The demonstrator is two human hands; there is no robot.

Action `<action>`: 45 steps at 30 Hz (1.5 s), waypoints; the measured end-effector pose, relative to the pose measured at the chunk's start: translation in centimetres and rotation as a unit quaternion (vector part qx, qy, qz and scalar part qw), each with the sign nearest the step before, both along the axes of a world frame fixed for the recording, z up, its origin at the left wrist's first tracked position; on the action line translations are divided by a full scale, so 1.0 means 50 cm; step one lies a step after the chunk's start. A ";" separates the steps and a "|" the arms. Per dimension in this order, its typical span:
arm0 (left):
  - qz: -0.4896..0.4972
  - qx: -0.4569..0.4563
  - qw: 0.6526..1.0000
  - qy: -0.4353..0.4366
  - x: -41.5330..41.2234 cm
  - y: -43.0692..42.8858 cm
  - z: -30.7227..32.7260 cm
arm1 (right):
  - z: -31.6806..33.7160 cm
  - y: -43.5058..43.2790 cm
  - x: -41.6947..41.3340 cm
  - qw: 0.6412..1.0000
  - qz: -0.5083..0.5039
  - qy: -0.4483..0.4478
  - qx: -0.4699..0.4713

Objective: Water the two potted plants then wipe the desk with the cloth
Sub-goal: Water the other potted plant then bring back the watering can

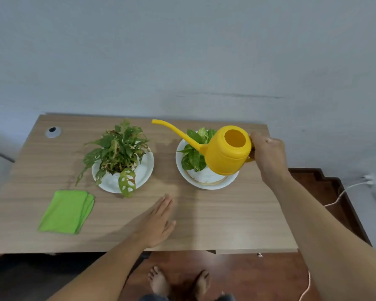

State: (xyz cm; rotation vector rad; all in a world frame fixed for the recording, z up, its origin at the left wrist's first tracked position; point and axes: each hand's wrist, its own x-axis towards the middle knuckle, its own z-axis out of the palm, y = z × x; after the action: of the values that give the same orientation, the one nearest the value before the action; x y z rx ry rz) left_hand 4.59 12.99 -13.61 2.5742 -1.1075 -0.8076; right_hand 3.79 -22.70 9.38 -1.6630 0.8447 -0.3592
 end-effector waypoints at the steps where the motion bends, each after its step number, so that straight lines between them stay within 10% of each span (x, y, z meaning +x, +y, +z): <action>1: -0.004 -0.003 1.000 -0.004 -0.003 0.010 0.008 | 0.002 0.007 0.004 1.000 0.005 0.003 -0.006; 14: 0.077 0.035 0.996 -0.033 -0.014 0.259 0.074 | 0.021 0.124 0.026 0.998 0.038 0.043 -0.013; 45: -0.173 -0.044 0.970 -0.165 0.169 0.370 -0.126 | -0.019 0.300 0.020 0.991 -0.054 0.070 -0.100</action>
State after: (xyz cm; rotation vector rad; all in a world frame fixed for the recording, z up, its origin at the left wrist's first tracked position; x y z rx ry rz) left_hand 13.04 31.48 -19.94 2.5356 -1.6829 -0.3829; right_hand 4.80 -7.72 8.42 -1.8496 1.0340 -0.4156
